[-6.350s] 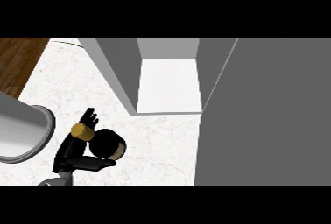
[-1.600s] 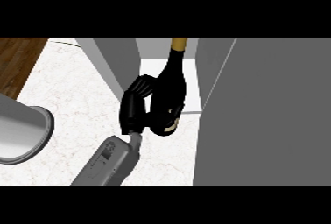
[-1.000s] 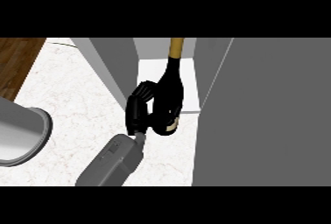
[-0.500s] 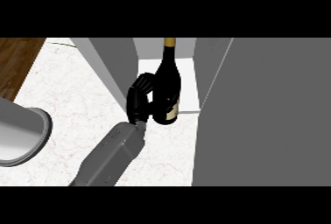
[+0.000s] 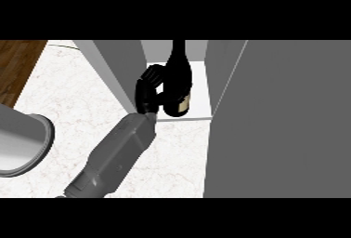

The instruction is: Pick up the wine, place it into the cabinet and close the cabinet

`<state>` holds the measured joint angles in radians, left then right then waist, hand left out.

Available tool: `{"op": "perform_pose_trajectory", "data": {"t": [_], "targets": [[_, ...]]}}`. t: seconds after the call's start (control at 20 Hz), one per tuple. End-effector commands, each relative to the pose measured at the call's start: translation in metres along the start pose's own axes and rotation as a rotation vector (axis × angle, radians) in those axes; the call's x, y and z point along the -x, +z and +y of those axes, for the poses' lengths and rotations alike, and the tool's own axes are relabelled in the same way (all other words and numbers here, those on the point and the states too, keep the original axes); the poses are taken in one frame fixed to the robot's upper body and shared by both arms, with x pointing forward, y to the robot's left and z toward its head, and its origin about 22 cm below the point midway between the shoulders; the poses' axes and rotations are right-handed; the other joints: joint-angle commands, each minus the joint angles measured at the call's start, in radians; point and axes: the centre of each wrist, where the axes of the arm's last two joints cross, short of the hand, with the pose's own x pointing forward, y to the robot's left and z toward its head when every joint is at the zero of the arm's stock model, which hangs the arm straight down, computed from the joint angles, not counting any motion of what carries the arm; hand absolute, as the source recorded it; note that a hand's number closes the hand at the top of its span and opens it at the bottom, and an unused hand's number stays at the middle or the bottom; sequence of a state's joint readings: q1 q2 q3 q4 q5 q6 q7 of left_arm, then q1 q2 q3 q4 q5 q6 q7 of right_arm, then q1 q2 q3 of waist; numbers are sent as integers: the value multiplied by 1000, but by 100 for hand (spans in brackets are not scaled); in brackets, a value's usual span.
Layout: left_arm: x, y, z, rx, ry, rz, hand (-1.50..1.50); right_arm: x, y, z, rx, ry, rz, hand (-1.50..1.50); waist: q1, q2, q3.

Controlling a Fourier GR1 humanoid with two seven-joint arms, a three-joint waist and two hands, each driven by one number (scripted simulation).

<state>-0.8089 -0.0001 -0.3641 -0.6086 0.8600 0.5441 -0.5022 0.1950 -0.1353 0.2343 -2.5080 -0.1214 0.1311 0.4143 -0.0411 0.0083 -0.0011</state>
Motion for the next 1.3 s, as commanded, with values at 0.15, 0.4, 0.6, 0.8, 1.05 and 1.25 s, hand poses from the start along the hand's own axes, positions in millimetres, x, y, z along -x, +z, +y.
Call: {"op": "perform_pose_trajectory", "data": {"t": [0.15,0.4,0.6,0.8,1.05,1.25], "targets": [[-34,-28,-22,0,17,-44,150,-22,19,2,-39,-77,-64,-150,-3,-2,1],[-45,-38,-29,-52,-107,-108,150,-30,17,-4,-34,-46,-73,-150,-3,-2,2],[-46,-48,-19,-131,-196,-104,150,-26,17,2,-57,-75,-74,-150,-11,1,1],[-56,-65,11,-181,-344,-155,-150,-27,18,4,-65,-84,-77,-150,-16,3,1],[-48,-63,7,-201,-420,-113,-150,-25,19,9,-41,-100,-69,-150,-12,2,1],[-29,-58,34,-210,-441,-110,-150,-16,17,6,-45,-76,-67,-150,-19,9,0]]}}
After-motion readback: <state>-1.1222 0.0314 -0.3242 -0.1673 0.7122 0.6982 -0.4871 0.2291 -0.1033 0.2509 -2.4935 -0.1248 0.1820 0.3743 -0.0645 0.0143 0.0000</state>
